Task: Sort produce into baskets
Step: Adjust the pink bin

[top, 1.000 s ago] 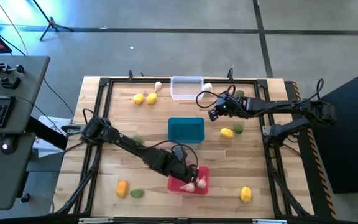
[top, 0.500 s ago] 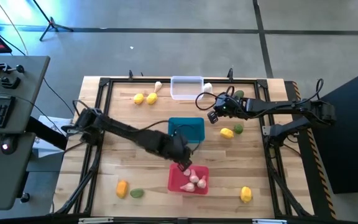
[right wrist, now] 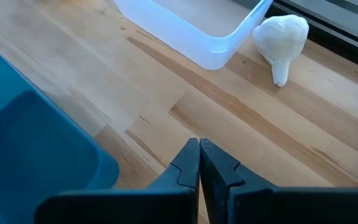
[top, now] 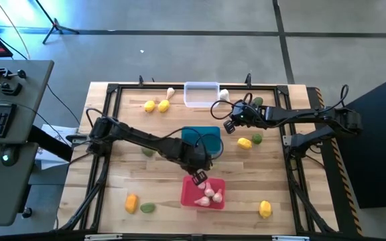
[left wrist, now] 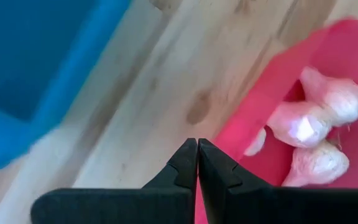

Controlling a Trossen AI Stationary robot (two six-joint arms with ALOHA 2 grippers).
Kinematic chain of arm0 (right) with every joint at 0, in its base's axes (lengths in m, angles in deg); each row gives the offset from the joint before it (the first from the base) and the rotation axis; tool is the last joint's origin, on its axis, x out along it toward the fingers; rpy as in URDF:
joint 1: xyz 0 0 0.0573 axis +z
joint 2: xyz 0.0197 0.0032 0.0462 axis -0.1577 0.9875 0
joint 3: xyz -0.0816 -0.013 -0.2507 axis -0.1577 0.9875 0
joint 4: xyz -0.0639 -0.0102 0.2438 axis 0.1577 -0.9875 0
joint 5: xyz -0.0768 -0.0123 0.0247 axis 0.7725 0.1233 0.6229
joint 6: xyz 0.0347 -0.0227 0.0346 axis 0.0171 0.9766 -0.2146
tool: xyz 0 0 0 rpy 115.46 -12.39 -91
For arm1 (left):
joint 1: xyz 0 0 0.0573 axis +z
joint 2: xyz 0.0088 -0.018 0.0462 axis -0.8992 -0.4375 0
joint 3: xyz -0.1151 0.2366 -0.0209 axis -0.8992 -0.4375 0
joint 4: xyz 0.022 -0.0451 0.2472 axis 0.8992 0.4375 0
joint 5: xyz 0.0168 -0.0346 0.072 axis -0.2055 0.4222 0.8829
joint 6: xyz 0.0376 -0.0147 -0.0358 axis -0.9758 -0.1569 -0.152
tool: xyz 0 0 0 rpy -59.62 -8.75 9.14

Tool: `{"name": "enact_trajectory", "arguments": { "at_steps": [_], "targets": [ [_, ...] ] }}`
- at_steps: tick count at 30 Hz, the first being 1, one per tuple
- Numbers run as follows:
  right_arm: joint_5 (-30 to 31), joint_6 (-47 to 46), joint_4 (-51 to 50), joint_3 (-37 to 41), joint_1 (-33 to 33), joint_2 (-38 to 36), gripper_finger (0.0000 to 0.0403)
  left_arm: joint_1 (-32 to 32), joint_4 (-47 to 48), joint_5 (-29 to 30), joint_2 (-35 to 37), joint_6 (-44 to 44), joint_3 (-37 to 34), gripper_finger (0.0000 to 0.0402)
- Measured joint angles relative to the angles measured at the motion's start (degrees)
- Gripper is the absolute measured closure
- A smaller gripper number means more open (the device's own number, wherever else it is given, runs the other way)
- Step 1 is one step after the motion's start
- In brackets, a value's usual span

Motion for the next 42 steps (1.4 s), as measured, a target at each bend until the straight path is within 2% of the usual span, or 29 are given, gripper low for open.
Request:
{"name": "enact_trajectory", "arguments": {
  "at_steps": [5,8,15,23,25,29,32,36,40,42],
  "targets": [
    [0.0,0.1,0.2,0.0,0.0,0.0,0.0403,-0.8,-0.4,-3.2,0.0,3.6,-4.6,0.0401],
    [0.0,0.1,0.4,0.0,0.0,0.0,0.0403,-1.5,-3.9,-4.4,0.0,4.7,-6.4,0.0401],
    [0.0,0.1,0.4,0.0,0.0,0.0,0.0403,-2.5,-3.7,-4.9,0.2,5.8,-6.6,0.0401],
    [0.0,1.4,0.4,0.0,0.0,0.0,0.0403,-0.1,1.6,-2.2,7.8,4.1,-6.7,0.0401],
    [-0.5,1.6,0.4,0.0,0.0,0.0,0.0403,0.3,-1.5,-4.6,9.7,0.8,-6.6,0.0401],
    [-1.0,1.7,0.3,0.0,0.0,0.0,0.0403,-2.0,-6.0,-15.3,11.6,-5.4,-6.6,0.0401],
    [-1.1,2.8,0.3,0.0,0.0,0.0,0.0403,-4.3,-7.3,-18.7,11.5,-5.6,-6.6,0.0401],
    [-1.1,3.1,0.3,0.0,0.0,0.0,0.0403,-5.9,-7.9,-17.4,9.6,-3.1,-7.3,0.0401],
    [-1.1,3.2,0.4,0.0,-0.1,0.0,0.0403,-5.9,-8.6,-11.7,9.8,-0.9,-8.4,0.0401],
    [-1.1,3.7,0.4,0.0,-0.1,0.0,0.0403,-5.8,-8.1,-11.1,9.9,-0.8,-9.0,0.0401]
  ]
}}
